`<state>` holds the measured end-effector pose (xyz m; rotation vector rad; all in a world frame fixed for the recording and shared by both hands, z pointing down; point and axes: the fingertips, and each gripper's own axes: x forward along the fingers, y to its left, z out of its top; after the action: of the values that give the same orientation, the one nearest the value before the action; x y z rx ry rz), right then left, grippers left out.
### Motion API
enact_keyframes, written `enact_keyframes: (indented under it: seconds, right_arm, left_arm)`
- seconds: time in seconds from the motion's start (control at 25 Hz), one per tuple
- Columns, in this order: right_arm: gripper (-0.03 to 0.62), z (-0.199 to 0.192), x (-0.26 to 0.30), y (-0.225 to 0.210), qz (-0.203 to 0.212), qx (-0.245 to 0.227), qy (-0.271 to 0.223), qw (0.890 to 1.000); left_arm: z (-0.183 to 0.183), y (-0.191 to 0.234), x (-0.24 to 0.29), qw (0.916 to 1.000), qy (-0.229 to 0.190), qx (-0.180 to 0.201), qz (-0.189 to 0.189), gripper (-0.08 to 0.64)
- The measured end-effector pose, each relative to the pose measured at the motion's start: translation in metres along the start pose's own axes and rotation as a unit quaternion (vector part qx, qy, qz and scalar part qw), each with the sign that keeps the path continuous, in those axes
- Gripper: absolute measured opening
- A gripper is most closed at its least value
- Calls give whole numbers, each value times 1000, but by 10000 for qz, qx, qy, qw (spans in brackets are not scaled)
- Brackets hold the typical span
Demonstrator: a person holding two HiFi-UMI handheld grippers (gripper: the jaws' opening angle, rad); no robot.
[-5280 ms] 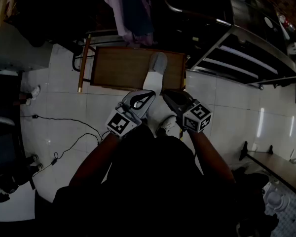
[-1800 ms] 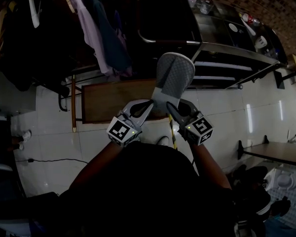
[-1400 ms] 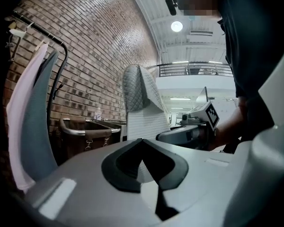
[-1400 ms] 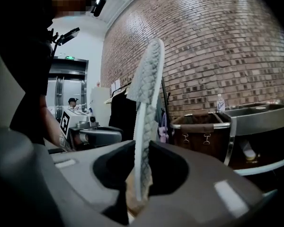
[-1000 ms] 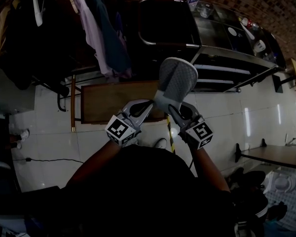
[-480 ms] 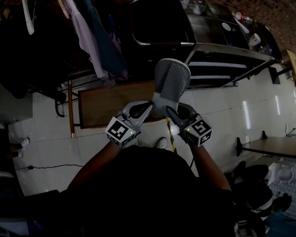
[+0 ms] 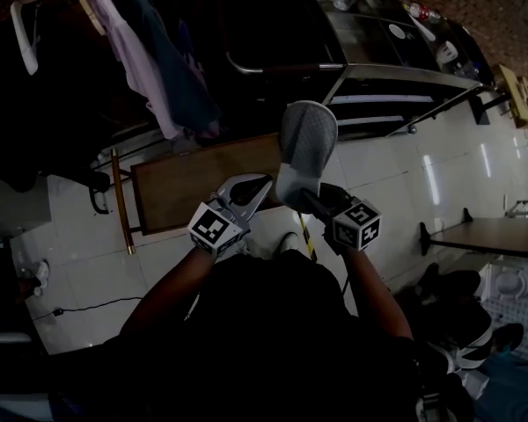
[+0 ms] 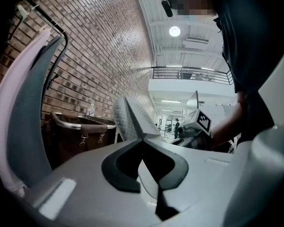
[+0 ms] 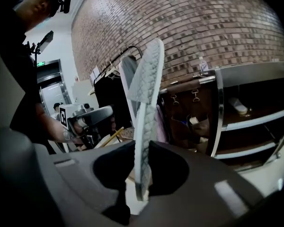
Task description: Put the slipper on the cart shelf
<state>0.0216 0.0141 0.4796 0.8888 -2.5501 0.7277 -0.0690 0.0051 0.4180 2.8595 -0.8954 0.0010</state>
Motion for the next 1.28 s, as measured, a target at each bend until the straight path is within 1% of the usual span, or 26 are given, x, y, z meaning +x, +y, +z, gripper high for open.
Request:
enact_keyframes:
  seconds: [0.12, 0.24, 0.4, 0.56, 0.68, 0.8, 0.96, 1.12, 1.28]
  right_arm:
    - [64, -15, 2, -13, -47, 350, 179, 9992]
    - [64, -26, 0, -27, -34, 693, 312, 9971]
    - [64, -28, -6, -55, 67, 1011, 408, 9940]
    - [64, -30, -14, -91, 320, 1162, 508, 9914]
    - [64, -38, -23, -126, 457, 1094, 673, 9907]
    - [64, -50, -33, -165, 585, 1035, 903, 9888]
    - [64, -64, -43, -214, 766, 1127, 1240, 9829]
    - [64, -78, -44, -262, 1042, 1341, 1544, 9733]
    - [64, -83, -37, -305, 1359, 1652, 1759, 9609]
  left_arm:
    - [-6, 5, 5, 9999, 46, 10, -128, 2]
    - [-5, 2, 18, 9997, 23, 43, -253, 2]
    - [-13, -1, 46, 9993, 174, 122, -305, 2]
    - [-14, -6, 88, 9993, 168, 191, -286, 2]
    - [-6, -16, 126, 9994, 147, 172, -249, 2]
    - [-9, -23, 165, 9995, 200, 149, -197, 2]
    - [-16, -27, 217, 9994, 283, 131, -129, 2]
    - [-20, -26, 259, 9994, 330, 95, 10, 2]
    - [-32, -23, 288, 9991, 324, 261, 96, 2]
